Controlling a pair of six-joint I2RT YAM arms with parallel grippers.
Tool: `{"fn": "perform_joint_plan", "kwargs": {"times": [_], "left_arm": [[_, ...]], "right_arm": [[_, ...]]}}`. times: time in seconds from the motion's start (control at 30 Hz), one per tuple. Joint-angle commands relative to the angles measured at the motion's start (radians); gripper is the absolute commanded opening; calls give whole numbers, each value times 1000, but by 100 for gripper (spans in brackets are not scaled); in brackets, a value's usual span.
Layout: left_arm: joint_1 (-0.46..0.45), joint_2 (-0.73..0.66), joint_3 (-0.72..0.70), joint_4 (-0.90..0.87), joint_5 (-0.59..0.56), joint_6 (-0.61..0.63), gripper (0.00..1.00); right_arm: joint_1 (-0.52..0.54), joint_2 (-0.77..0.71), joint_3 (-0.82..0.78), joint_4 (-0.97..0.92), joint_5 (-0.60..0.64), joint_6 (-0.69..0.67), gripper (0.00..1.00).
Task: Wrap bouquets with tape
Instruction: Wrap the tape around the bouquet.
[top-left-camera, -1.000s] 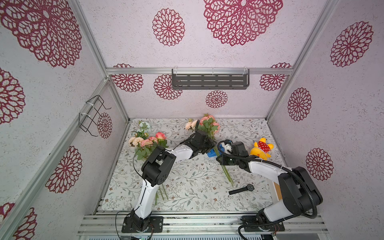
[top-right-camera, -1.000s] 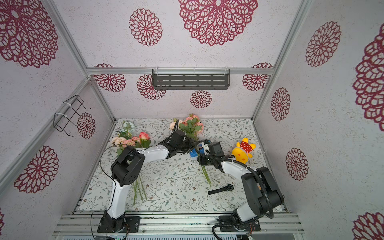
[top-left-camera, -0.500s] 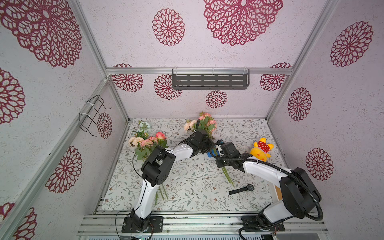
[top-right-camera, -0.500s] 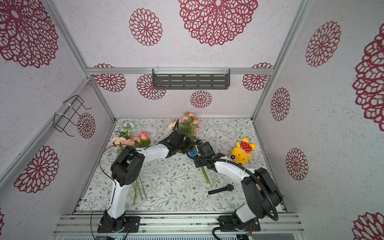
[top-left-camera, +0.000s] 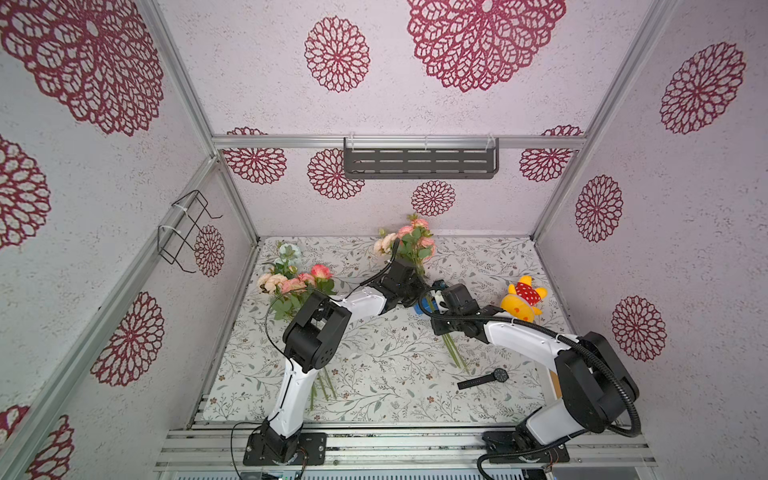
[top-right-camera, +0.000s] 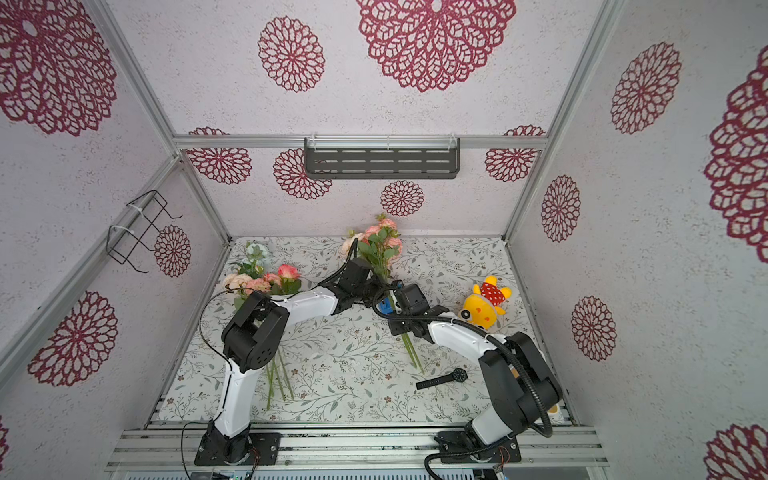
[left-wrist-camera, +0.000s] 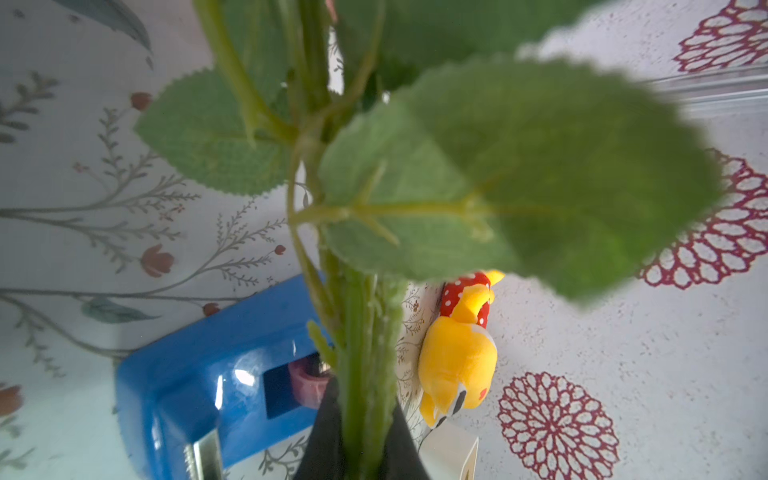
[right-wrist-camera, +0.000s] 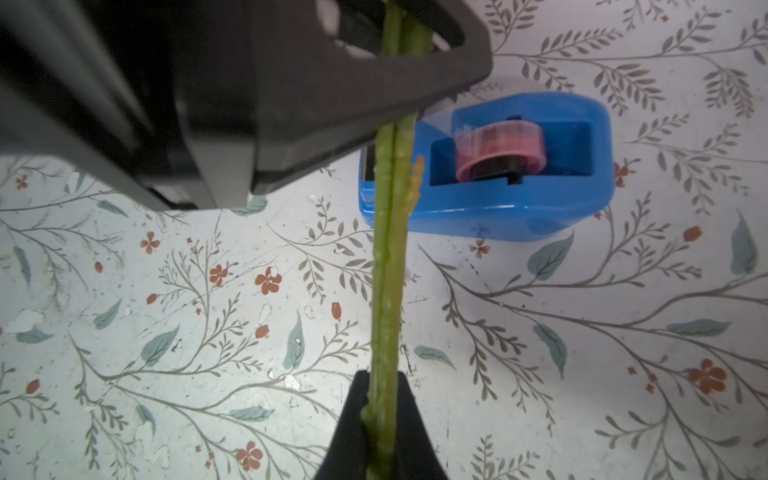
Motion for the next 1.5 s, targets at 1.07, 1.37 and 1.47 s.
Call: {"fn": "perform_joint_plan", "kwargs": {"times": [1.07,1.37,1.47], "left_arm": [[-4,5,-86,393,55,-61,0],[-5,-8,-85,336,30,-33,18],[-7,-15,-72,276,14,-14,30]], "right_arm": [[-291,217,-351,1080,-722,611,0],[-241,33,-205,417,-440,205,0],[-188,-7,-151,279,-314,116,0]]}}
